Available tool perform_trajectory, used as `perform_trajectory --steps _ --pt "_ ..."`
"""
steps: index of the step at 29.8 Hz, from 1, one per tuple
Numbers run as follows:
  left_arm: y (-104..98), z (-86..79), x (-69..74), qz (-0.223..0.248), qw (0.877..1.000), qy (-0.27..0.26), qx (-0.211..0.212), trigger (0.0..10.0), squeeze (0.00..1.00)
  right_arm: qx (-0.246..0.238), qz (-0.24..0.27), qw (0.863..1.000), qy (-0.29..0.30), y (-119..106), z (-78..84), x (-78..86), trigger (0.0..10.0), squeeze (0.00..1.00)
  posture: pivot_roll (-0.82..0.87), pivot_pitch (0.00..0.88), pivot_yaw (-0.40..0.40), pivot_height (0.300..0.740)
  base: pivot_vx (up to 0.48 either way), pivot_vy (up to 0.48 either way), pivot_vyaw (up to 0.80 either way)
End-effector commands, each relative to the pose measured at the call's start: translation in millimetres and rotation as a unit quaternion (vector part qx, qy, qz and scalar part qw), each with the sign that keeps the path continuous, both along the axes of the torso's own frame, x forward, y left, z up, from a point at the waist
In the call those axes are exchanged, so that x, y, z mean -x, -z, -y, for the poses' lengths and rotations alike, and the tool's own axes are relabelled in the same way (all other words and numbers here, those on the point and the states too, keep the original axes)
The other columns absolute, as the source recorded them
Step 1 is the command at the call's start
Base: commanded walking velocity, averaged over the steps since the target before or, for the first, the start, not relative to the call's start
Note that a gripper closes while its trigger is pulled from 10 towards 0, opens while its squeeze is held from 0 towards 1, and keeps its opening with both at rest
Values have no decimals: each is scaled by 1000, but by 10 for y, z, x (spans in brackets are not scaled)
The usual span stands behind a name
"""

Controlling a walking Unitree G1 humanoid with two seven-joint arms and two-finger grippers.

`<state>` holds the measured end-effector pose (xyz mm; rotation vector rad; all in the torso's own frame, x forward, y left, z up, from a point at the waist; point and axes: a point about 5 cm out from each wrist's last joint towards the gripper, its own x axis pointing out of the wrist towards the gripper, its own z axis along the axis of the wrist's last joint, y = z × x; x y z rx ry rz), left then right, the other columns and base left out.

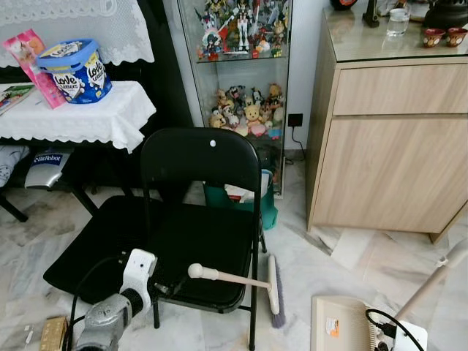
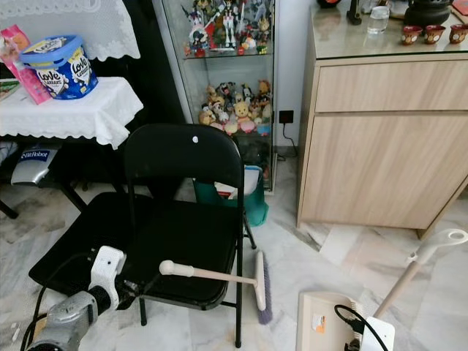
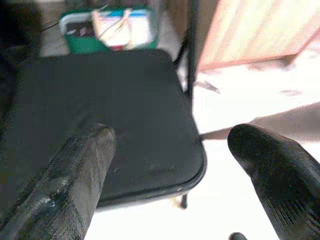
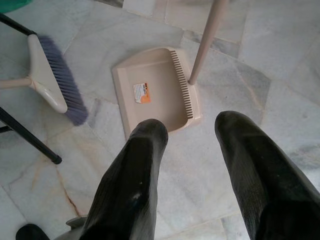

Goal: Sweep floor

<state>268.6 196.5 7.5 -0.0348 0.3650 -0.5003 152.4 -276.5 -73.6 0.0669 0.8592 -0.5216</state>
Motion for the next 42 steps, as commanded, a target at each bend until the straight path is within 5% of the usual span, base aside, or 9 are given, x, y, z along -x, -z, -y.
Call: perform_trajectory --steps 1,9,17,20,25,29,42 --pt "-37 -21 -25 3 1000 2 3 10000 0 -5 4 1000 2 3 -32 -20 10000 0 -226 0 113 740 0 0 0" --pt "-68 -26 -43 10 1000 2 4 10000 0 -6 4 1000 2 5 -37 -19 10000 0 -228 0 115 740 0 0 0" --pt "131 -112 87 -23 987 27 -155 10000 0 -7 3 1000 1 10 -47 -19 10000 0 -225 0 117 740 0 0 0" --pt "152 -128 97 -27 985 21 -169 10000 0 -7 3 1000 1 10 -49 -18 10000 0 -225 0 117 740 0 0 0" --pt "239 -220 144 -49 977 -33 -204 10000 0 -7 3 1000 2 12 -51 -16 10000 0 -228 0 119 740 0 0 0" --pt "375 -392 279 -88 961 -166 -203 10000 0 -7 3 1000 3 15 -56 -10 10000 0 -227 0 117 740 0 0 0" --pt "664 -508 713 -172 926 -285 -180 10000 0 -14 -18 1000 -7 95 -136 126 10000 0 -235 0 115 740 0 0 0"
